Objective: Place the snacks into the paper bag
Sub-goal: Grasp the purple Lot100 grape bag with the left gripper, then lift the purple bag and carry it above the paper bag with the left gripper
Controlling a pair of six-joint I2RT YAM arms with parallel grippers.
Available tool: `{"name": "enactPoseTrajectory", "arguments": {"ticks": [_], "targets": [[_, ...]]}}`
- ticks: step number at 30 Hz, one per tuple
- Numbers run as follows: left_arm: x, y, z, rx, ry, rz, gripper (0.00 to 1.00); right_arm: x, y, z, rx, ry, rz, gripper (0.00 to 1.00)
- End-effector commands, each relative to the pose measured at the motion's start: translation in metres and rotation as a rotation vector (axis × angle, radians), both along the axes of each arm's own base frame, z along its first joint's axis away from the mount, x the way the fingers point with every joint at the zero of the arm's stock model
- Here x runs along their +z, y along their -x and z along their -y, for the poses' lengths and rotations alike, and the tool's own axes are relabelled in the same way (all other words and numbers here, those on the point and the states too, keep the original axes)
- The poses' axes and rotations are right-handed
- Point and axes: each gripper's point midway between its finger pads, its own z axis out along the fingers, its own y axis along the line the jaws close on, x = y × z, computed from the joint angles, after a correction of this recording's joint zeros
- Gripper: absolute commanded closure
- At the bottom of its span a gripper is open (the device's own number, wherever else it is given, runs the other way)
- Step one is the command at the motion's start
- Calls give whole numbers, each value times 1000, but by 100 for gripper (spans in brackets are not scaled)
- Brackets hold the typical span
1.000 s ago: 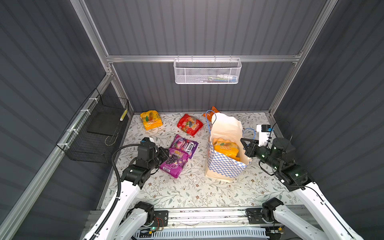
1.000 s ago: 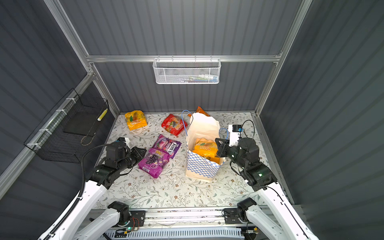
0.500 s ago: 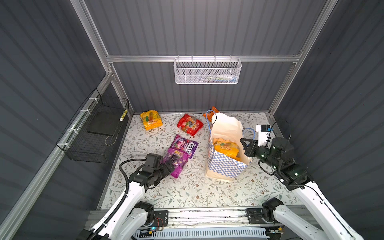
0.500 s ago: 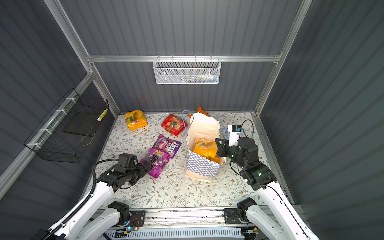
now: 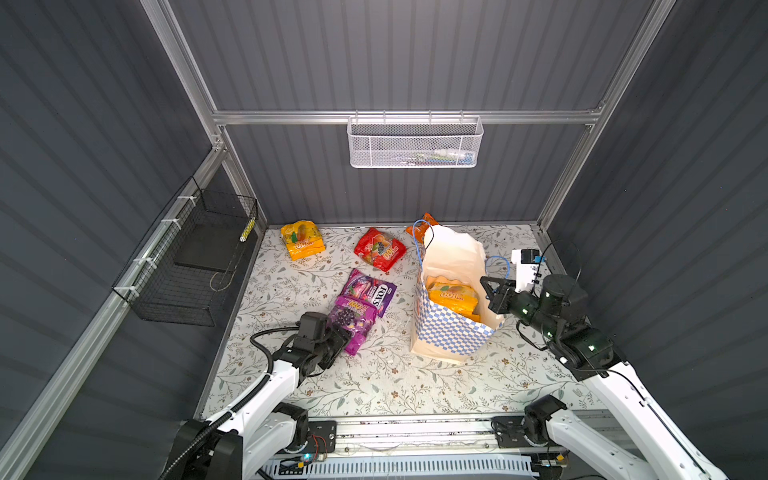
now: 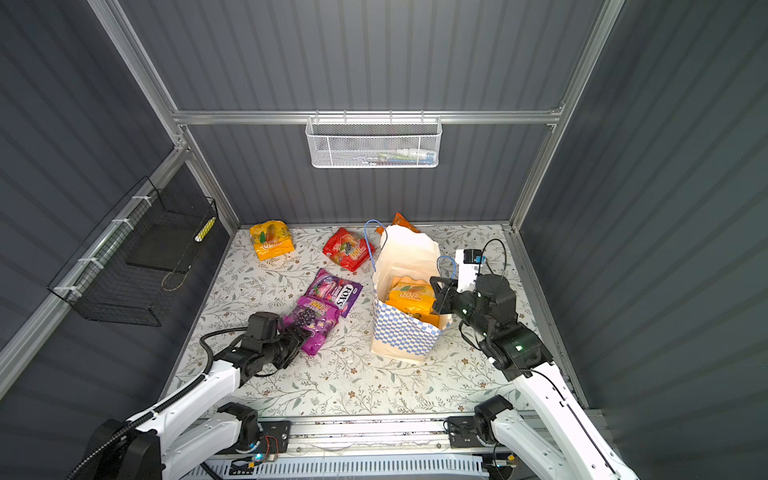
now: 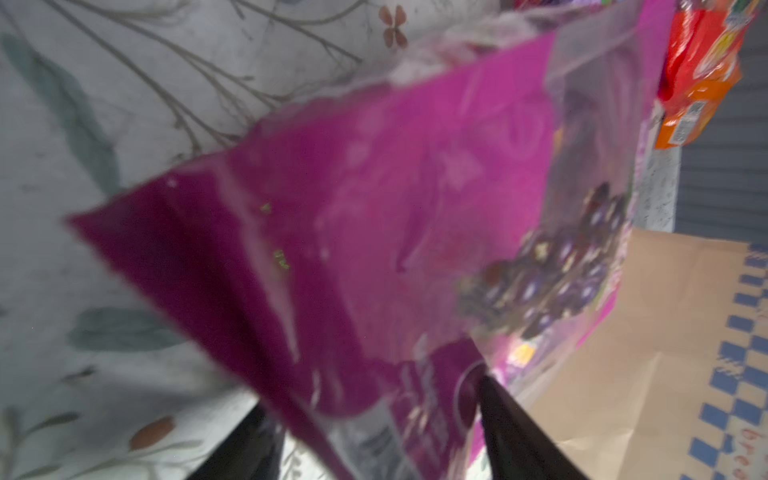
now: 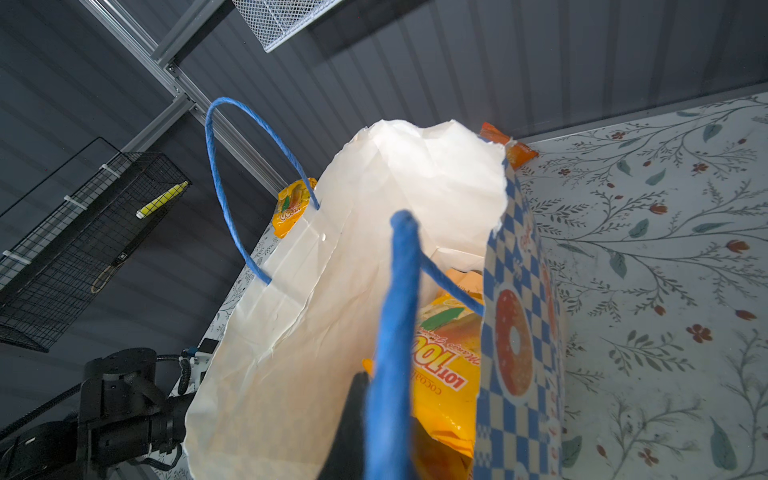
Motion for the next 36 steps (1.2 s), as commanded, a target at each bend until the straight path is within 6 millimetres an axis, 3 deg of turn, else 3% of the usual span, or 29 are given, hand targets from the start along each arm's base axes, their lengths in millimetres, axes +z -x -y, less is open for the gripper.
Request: {"name": "enactPoseTrajectory", "arguments": {"ticks": [1, 4, 8, 12, 14, 20, 29, 36], "targets": [[-9, -3, -7, 85, 18, 2, 45, 1, 0, 2, -4, 16, 8, 100], [-11, -5, -10, 114, 21, 18, 66, 1, 0, 2, -6, 17, 9, 100], [-9, -9, -9, 110, 29, 44, 84, 0, 0, 2, -6, 17, 5, 100], [1, -13, -3, 80, 41, 71, 100, -1, -1, 2, -5, 17, 4, 100], [14, -16, -1, 53, 39, 99, 100, -1, 0, 1, -3, 17, 4, 100], [89, -22, 5, -75, -8, 260, 100, 3, 2, 1, 7, 15, 13, 100], [230, -15, 3, -210, -108, 539, 100, 13, 9, -1, 31, 7, 33, 100], [337, -22, 37, -339, 34, 764, 100, 29, 13, 6, 5, -3, 72, 100]]}}
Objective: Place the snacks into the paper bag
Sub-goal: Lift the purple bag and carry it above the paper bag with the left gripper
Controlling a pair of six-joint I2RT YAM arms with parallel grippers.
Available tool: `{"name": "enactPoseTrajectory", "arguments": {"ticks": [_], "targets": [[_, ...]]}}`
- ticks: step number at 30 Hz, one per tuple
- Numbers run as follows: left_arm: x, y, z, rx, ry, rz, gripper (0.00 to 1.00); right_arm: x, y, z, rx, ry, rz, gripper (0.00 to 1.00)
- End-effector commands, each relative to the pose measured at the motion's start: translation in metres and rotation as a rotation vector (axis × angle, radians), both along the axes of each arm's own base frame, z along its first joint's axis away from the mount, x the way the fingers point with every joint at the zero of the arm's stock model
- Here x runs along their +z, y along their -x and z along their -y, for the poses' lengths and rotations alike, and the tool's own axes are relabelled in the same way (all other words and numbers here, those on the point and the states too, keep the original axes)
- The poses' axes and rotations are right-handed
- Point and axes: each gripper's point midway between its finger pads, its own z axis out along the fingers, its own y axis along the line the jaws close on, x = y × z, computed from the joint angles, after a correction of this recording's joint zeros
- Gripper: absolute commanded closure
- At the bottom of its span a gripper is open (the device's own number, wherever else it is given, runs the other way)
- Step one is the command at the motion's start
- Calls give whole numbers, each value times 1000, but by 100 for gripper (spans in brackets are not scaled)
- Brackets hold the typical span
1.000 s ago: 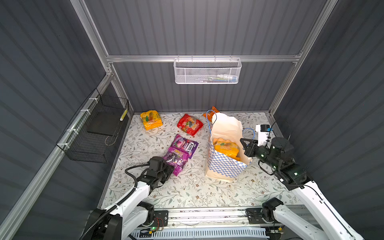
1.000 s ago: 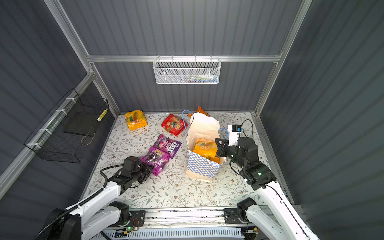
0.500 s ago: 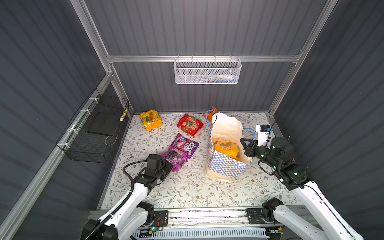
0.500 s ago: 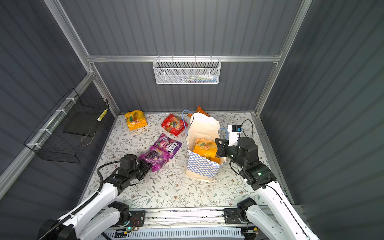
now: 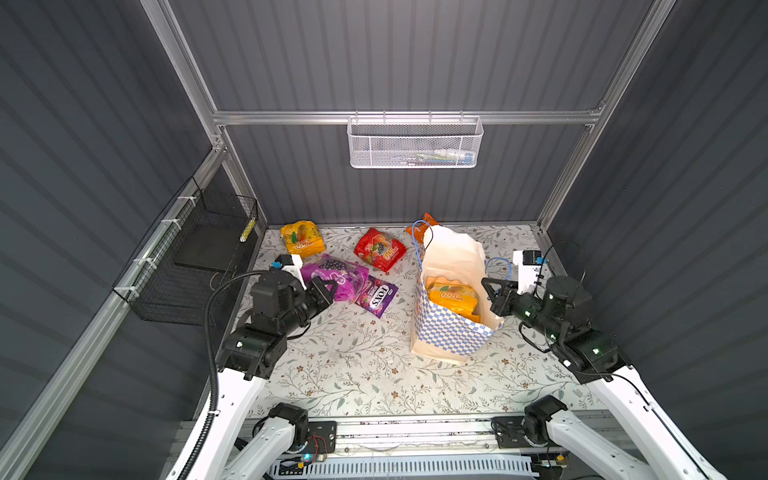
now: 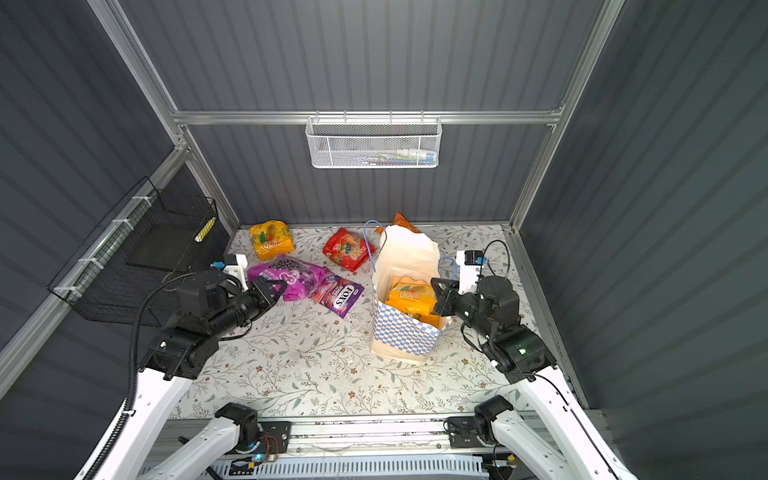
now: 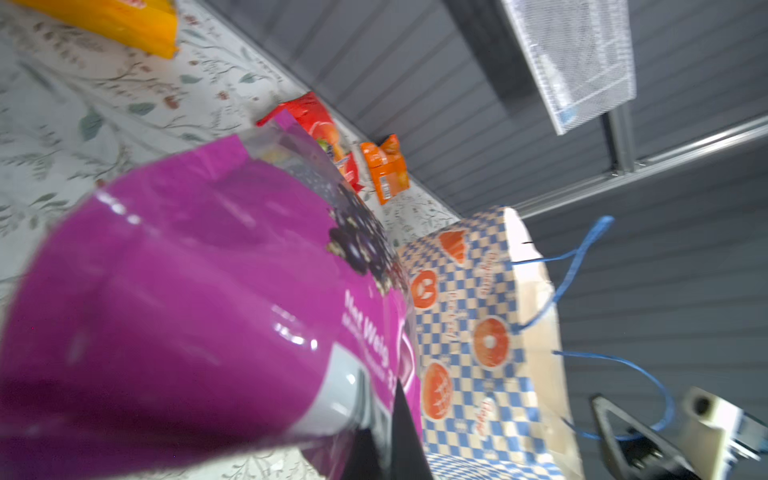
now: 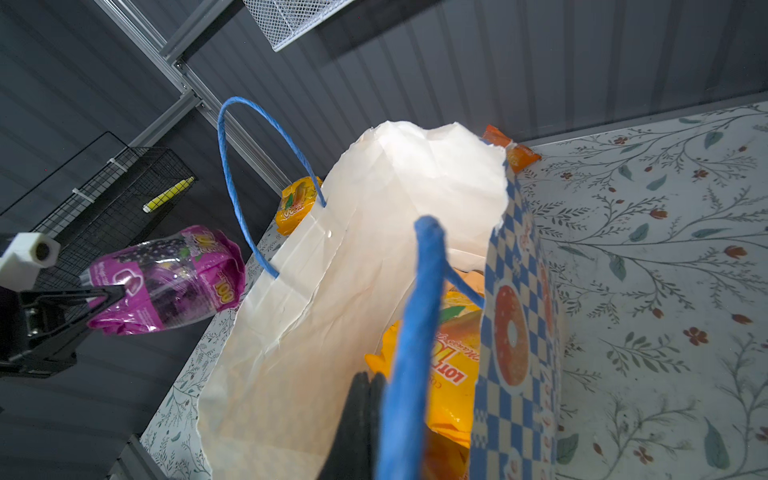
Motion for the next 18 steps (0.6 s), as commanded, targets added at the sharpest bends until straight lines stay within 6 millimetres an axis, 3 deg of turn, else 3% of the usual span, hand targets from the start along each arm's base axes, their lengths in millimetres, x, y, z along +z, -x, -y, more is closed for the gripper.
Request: {"name": "enactPoseTrajectory", "arguments": {"ticks": [1, 8, 12, 15, 18], "targets": [[66, -1, 22, -134, 65, 179, 100, 25, 6, 6, -16, -12, 59, 100], [136, 5, 57, -271, 177, 332, 100, 50, 7, 11, -40, -34, 79, 100], [189, 20, 83, -353, 187, 458, 100, 47, 3, 10, -48, -21, 45, 100], [213, 25, 105, -428, 203, 507, 100, 41, -2, 9, -52, -11, 21, 100], [223, 23, 126, -478, 194, 532, 100, 37, -5, 9, -59, -2, 14, 100]]}}
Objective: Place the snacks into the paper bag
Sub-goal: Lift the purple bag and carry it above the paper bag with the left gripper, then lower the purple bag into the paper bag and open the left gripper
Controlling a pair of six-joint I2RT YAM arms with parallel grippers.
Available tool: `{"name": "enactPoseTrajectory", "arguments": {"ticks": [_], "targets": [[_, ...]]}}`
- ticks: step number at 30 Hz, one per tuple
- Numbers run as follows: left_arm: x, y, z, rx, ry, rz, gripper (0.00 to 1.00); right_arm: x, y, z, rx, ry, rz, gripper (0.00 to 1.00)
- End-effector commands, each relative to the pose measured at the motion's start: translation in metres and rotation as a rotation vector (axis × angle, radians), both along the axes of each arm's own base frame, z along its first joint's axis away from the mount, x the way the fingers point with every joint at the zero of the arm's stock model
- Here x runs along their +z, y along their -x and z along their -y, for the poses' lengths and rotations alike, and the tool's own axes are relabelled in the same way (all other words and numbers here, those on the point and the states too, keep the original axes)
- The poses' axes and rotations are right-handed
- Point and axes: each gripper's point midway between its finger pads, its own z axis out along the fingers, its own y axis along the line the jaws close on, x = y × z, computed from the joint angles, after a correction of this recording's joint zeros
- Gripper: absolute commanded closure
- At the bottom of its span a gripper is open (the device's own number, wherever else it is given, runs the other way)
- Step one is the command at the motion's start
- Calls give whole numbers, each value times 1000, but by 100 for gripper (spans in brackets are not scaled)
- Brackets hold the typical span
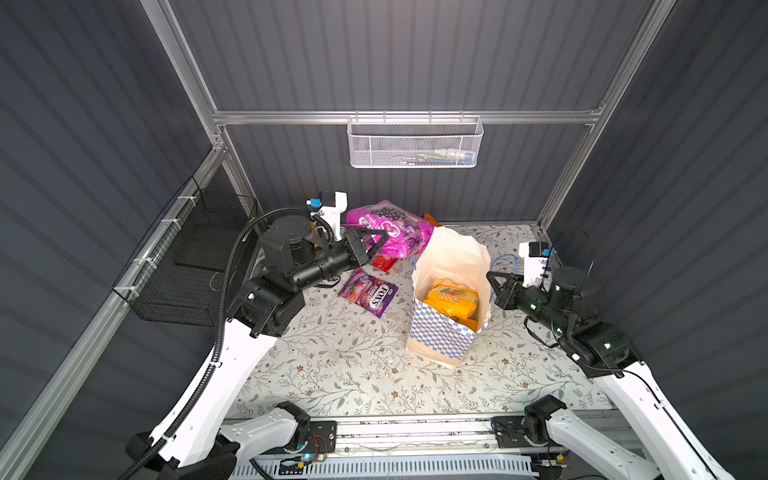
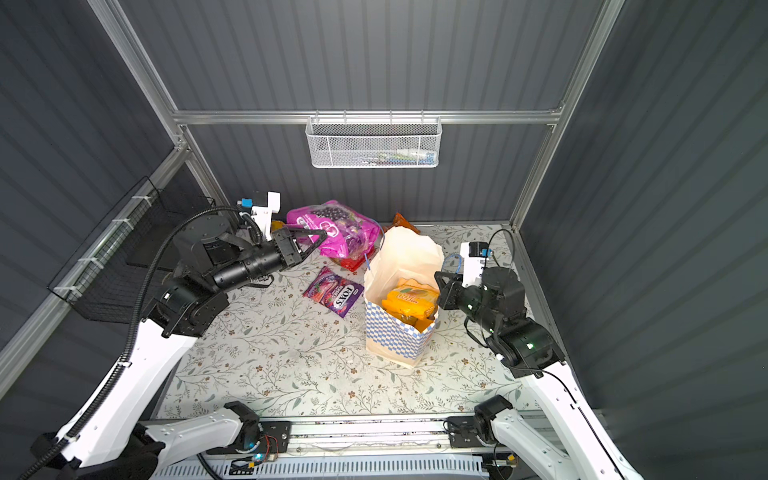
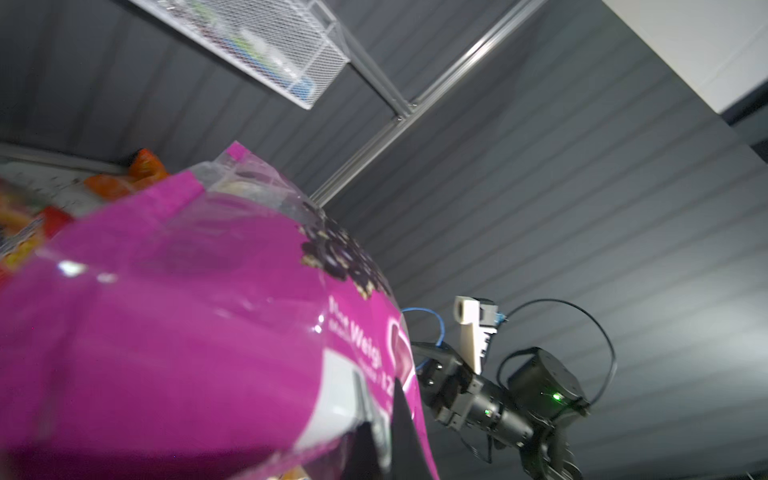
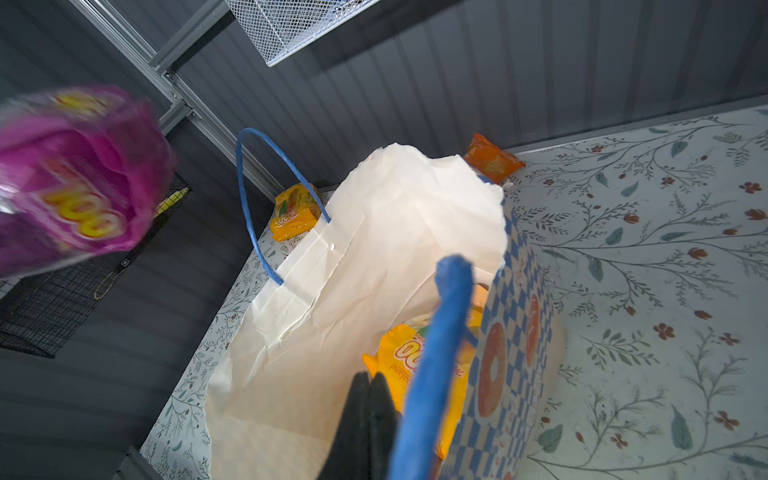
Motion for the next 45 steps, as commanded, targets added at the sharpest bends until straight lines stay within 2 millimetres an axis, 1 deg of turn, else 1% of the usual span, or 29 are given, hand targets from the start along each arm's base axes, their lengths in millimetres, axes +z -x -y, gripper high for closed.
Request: {"name": "enactPoseTrajectory", "arguments": {"ticks": [1, 3, 6, 8, 9, 12, 14, 17, 20, 23, 26, 32, 36, 41, 45], "targets": [[59, 12, 17, -65, 61, 226, 100, 19, -2, 5, -27, -19, 46, 100], [54, 12, 42, -128, 24, 227, 100, 19, -1, 6, -33, -15, 49, 100], [42, 20, 81, -241, -46, 234, 100, 19, 2, 12, -56, -7, 58, 100], [27, 23, 106, -289, -131, 226, 100, 18, 2, 18, -85, -3, 55, 100], [16, 23, 117, -311, -186, 215, 100, 17, 2, 20, -98, -5, 48, 100], [-6, 26, 140, -372, -286, 182, 100, 17, 2, 21, -95, -18, 39, 100], [-22, 22, 146, -374, -320, 152, 100, 16, 2, 23, -103, -22, 30, 100], [-43, 18, 145, -366, -370, 131, 100, 13, 3, 28, -125, -19, 21, 100], [-58, 19, 142, -372, -404, 126, 100, 11, 5, 34, -140, -27, 21, 100], [-80, 22, 143, -408, -462, 85, 100, 12, 7, 35, -133, -34, 27, 100], [-97, 29, 149, -476, -478, 57, 100, 11, 8, 34, -126, -31, 29, 100], [-112, 44, 160, -589, -469, 24, 100, 11, 7, 33, -109, -24, 33, 100], [-129, 49, 172, -660, -471, -36, 100, 10, 8, 30, -92, -25, 32, 100], [-148, 48, 181, -703, -512, -93, 100, 8, 10, 30, -86, -20, 34, 100], [-153, 46, 190, -733, -515, -112, 100, 6, 10, 28, -73, -18, 31, 100]]}}
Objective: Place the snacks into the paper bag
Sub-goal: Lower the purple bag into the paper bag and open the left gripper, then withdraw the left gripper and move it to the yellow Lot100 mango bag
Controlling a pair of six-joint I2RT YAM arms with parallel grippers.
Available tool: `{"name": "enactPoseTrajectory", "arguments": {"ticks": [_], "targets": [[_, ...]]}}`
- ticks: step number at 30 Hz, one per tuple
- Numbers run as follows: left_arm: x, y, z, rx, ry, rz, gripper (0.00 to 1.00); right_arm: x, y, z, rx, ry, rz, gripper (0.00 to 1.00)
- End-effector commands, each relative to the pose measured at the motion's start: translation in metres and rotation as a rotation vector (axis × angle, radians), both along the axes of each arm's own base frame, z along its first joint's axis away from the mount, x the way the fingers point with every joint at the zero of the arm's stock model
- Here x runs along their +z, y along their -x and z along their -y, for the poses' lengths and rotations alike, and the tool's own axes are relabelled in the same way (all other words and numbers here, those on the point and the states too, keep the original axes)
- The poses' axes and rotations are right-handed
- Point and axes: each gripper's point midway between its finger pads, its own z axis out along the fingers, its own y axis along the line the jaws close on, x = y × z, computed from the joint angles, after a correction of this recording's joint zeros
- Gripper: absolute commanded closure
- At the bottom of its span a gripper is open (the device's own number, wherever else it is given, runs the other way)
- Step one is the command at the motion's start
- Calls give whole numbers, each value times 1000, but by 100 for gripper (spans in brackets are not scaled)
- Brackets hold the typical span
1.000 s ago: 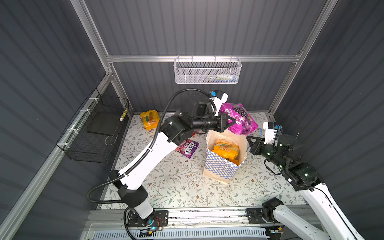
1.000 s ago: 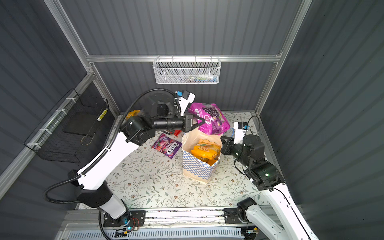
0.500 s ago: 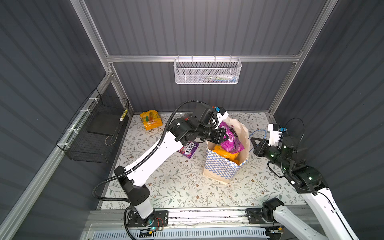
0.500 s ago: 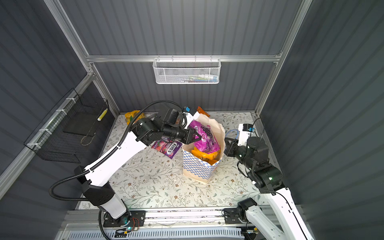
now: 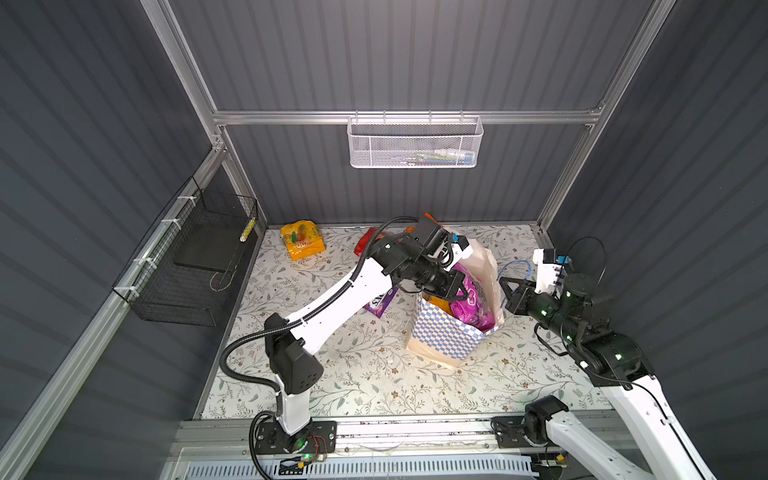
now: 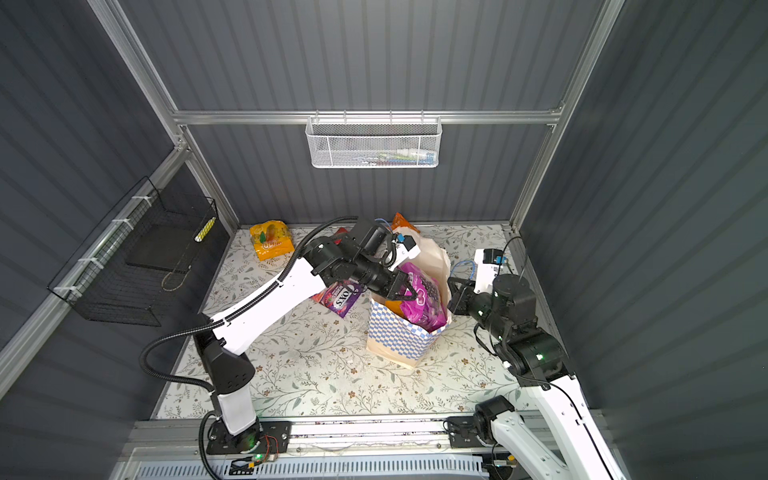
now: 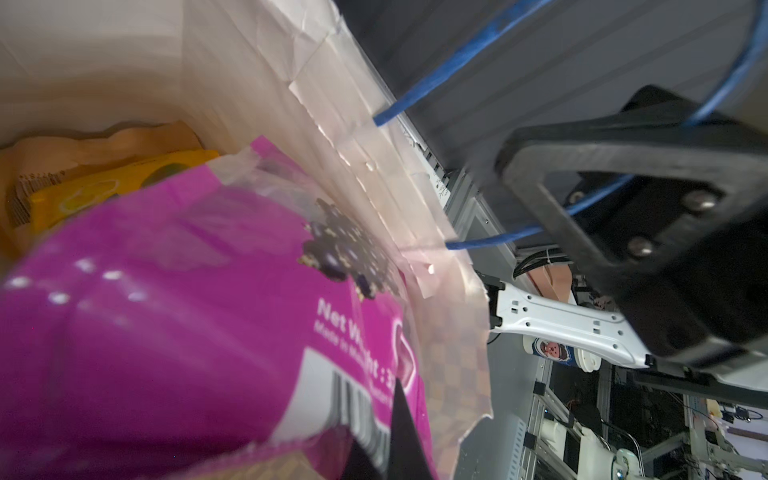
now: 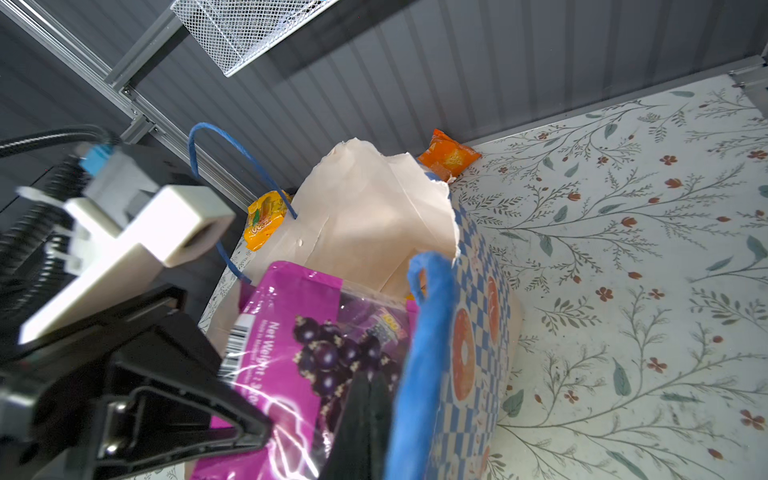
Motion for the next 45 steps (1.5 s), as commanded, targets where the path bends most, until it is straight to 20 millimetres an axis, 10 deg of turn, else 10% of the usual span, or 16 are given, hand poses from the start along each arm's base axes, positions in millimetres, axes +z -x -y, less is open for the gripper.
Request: {"name": "enactPoseTrajectory", "arguments": {"ticks": [1, 5, 19, 23, 32, 39, 45], "targets": [[45, 8, 12, -76, 131, 40, 100, 14, -1, -3, 22, -15, 63, 100], [44, 14, 27, -114, 130, 10, 100, 11, -1, -3, 23, -8, 56, 100], [5, 33, -12, -136, -16, 17, 100, 14, 4, 0, 16, -5, 69, 100], [0, 20, -15, -84, -62, 52, 83, 13, 5, 1, 13, -3, 71, 100], [25, -35, -46, 246, -186, 272, 52, 14, 6, 3, 6, 1, 77, 100], [54, -36, -45, 265, -105, 315, 50, 11, 5, 3, 3, 6, 72, 100], [104, -49, -78, 436, -26, 473, 19, 10, 5, 4, -2, 5, 70, 100]]}}
